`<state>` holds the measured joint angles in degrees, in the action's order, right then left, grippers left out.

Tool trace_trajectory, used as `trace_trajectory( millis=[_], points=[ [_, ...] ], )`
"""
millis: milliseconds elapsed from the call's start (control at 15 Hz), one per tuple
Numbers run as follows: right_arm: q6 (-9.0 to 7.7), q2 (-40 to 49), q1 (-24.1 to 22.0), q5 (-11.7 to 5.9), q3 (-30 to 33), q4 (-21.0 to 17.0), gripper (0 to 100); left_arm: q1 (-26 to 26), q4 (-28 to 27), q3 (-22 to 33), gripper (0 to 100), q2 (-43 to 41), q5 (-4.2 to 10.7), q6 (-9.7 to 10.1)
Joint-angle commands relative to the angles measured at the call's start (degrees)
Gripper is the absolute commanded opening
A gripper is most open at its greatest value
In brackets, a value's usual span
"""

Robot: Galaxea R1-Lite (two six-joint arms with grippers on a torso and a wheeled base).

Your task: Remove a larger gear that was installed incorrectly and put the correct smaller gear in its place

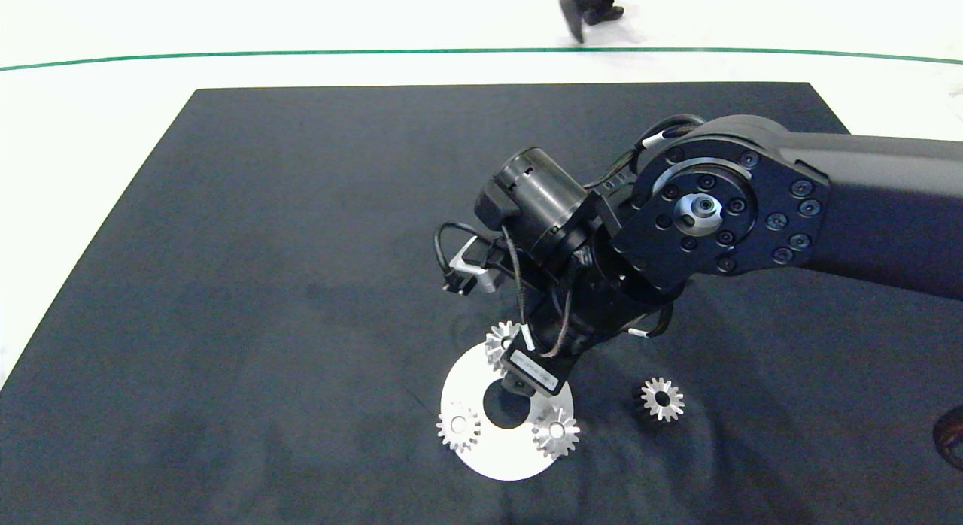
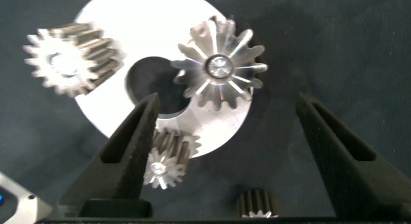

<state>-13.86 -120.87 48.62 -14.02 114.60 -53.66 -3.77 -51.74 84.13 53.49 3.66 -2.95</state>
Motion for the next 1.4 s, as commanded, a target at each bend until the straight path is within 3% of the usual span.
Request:
trace_trajectory(
  millis=[67,467,667,1400],
  points=[
    [-0.11,-0.7,-0.3,-0.04,0.0,-0.3,77,0.0,-0.3,0.1,100,-0.1,0.03,-0.04],
    [-0.29,-1.3,0.4,-0.22,0.0,1.7,65,0.1,-0.3,0.1,100,-0.4,0.03,-0.04],
    [-0.2,-1.5,0.5,-2.15,0.0,2.7,59,0.1,-0.2,0.1,100,-0.6,0.03,-0.04],
    [-0.2,-3.2,1.0,-2.06,0.0,3.0,37,0.2,-0.2,0.1,100,-1.1,-0.05,-0.04]
  ],
)
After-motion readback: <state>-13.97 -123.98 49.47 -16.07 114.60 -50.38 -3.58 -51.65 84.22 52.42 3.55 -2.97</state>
